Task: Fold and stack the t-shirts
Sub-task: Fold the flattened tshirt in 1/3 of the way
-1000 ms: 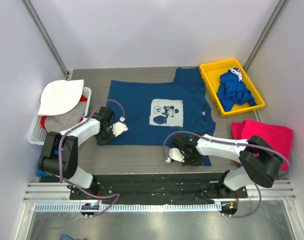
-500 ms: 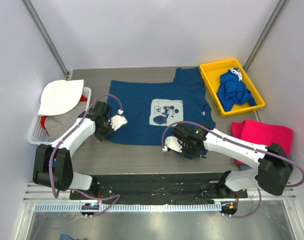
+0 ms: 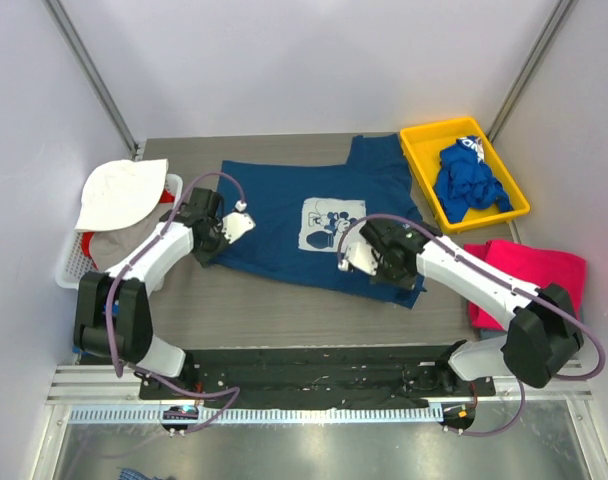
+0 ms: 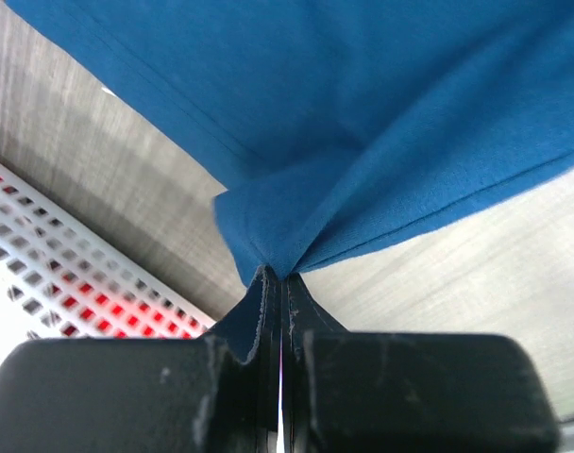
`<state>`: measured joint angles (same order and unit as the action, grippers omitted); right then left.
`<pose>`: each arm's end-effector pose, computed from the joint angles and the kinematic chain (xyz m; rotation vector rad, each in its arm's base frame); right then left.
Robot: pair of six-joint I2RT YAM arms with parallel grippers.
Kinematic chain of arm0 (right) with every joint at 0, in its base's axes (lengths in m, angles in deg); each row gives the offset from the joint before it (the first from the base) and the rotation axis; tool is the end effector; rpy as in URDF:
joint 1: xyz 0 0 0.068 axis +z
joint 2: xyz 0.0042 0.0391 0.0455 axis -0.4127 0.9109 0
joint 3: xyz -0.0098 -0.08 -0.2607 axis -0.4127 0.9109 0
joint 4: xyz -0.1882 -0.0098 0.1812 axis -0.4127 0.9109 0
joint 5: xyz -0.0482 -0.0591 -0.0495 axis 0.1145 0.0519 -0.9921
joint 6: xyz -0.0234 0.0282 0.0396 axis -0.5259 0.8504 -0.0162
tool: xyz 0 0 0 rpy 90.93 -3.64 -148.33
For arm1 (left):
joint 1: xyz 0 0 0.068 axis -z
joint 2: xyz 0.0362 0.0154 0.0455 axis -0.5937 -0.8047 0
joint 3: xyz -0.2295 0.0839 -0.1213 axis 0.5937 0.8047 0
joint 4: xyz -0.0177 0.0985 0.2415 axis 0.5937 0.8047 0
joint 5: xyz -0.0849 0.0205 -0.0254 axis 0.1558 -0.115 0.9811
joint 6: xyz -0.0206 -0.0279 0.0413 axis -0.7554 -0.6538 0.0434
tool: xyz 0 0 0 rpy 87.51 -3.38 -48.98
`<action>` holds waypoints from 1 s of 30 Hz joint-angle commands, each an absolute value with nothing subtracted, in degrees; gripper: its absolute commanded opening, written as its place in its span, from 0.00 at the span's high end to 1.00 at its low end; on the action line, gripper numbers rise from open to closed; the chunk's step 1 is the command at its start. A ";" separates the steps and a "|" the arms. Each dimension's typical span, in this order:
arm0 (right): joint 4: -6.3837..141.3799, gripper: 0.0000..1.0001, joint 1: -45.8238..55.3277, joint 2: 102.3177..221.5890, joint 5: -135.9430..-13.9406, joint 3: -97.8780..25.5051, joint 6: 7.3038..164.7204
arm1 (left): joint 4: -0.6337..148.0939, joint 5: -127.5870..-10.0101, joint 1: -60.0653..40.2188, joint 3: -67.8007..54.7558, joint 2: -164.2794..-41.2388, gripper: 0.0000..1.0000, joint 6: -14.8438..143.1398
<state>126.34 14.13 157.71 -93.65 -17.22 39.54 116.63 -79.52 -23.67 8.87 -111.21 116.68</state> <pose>0.1845 0.1378 0.2353 -1.8388 2.3054 -0.2883 0.2719 -0.0599 0.2163 1.2413 2.4778 0.1896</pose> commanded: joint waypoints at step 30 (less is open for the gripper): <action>121.22 0.99 -1.96 189.41 -99.89 -53.88 26.64 | 110.29 -81.89 -26.40 -10.56 -134.23 1.00 117.03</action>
<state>121.29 -1.74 188.70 -97.33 -49.22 28.04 109.99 -81.60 -25.96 -9.46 -134.29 116.55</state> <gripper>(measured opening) 0.040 0.013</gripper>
